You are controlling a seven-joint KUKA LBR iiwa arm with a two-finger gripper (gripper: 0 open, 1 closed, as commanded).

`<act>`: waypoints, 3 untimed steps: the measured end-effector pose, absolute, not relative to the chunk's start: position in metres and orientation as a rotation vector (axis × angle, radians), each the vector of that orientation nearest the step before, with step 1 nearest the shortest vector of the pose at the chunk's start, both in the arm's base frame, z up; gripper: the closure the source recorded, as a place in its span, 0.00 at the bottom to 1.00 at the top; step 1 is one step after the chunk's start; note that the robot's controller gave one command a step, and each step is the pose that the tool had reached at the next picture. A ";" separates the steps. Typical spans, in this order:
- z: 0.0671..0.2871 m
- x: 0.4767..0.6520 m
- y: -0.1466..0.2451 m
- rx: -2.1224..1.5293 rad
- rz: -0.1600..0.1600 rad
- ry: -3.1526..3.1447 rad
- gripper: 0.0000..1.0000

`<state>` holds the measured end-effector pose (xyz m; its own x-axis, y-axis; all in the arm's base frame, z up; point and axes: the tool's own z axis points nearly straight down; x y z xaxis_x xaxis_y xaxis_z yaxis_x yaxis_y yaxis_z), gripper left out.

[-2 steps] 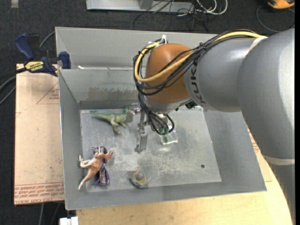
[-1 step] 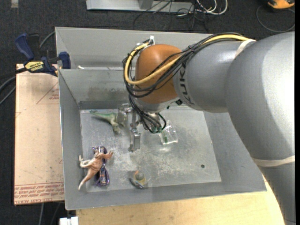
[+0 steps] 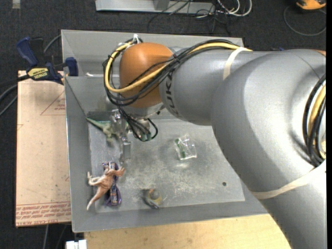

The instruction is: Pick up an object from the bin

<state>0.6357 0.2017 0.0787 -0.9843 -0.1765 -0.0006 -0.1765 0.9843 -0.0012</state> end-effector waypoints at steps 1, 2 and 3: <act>0.070 0.571 0.204 -0.463 0.012 3.096 0.00; 0.070 0.575 0.215 -0.420 0.001 3.108 0.00; 0.070 0.512 0.209 -0.693 0.012 3.048 0.00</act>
Offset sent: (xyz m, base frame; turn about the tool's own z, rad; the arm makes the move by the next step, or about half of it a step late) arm -0.0610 0.0155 -0.0087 -0.0857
